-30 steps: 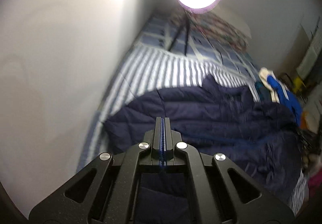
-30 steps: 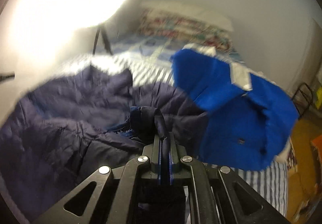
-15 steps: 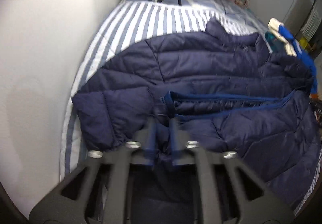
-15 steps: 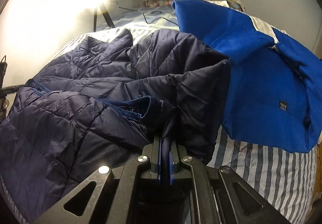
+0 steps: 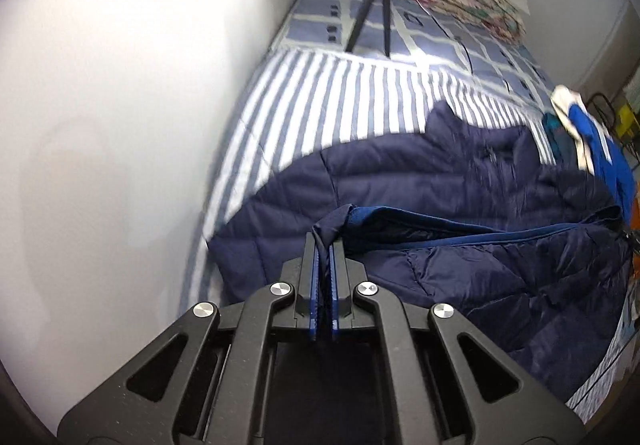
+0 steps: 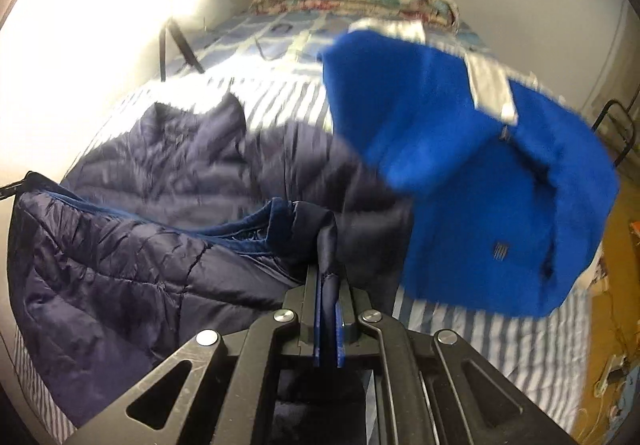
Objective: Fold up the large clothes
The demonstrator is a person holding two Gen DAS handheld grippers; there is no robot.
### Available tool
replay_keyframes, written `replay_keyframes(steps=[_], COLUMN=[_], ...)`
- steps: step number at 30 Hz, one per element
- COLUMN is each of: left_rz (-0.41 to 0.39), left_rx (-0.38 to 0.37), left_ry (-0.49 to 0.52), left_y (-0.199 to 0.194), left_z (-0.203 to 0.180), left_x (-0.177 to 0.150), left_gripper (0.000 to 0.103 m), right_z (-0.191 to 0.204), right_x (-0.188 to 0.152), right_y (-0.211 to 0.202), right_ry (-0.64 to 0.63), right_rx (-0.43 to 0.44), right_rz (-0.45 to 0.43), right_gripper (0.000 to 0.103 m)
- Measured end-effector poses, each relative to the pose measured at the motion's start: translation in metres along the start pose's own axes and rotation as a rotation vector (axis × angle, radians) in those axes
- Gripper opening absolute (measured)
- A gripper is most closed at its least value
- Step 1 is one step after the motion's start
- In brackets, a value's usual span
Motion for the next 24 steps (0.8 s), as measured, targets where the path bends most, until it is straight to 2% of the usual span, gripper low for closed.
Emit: replay_keyframes(steps=[4,8,14,16,18,20,21,22,24], left_rz=[-0.033,-0.036,-0.002,0.027,0.051,0.042,0.043,0.046,0.017], left_rx=[0.042,0.103,0.204,0.214,0.209,0.183,0.179,0.173,0.160], left_ry=[-0.021,-0.034,-0.012,-0.017,-0.027,-0.045,-0.052,-0.061,-0.060], left_y=[0.006,0.041,0.099,0.115,0.122,0.117,0.113,0.107,0.091], left_z=[0.002,-0.001,-0.009,-0.007,-0.004,-0.001,0.000,0.002,0.002], left_x=[0.037,0.072,0.079,0.079,0.079,0.082,0.084,0.086,0.087], left_gripper=[0.002,0.002,0.002,0.004,0.010,0.013,0.021,0.025,0.025], right_z=[0.007,0.016,0.029,0.032,0.031,0.023,0.018,0.013,0.008], right_x=[0.036,0.064,0.077,0.077,0.078,0.078,0.077,0.075,0.068], right_y=[-0.004,0.011,0.048,0.058,0.058,0.047,0.041,0.032,0.012], right_ry=[-0.026,-0.060,-0.132,-0.171,-0.166,-0.116,-0.089,-0.062,-0.025], right_rx=[-0.092,-0.188,-0.334,-0.381,-0.380,-0.337,-0.314,-0.283,-0.244], right_rz=[-0.043,-0.067,-0.039,-0.023,-0.012,-0.010,-0.008,-0.013,-0.047], right_gripper=[0.002,0.002,0.002,0.002,0.003,0.021,0.035,0.039,0.039])
Point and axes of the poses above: each gripper's, at about its wrist camera, not at the fingertips, and y roughly the way its jaws point, z to its left, x to its top, the point moved 4 cm from there along y, roughly the way its jaws point, and after that the axes turned 13 degrees about z, right-handed, at the moved point
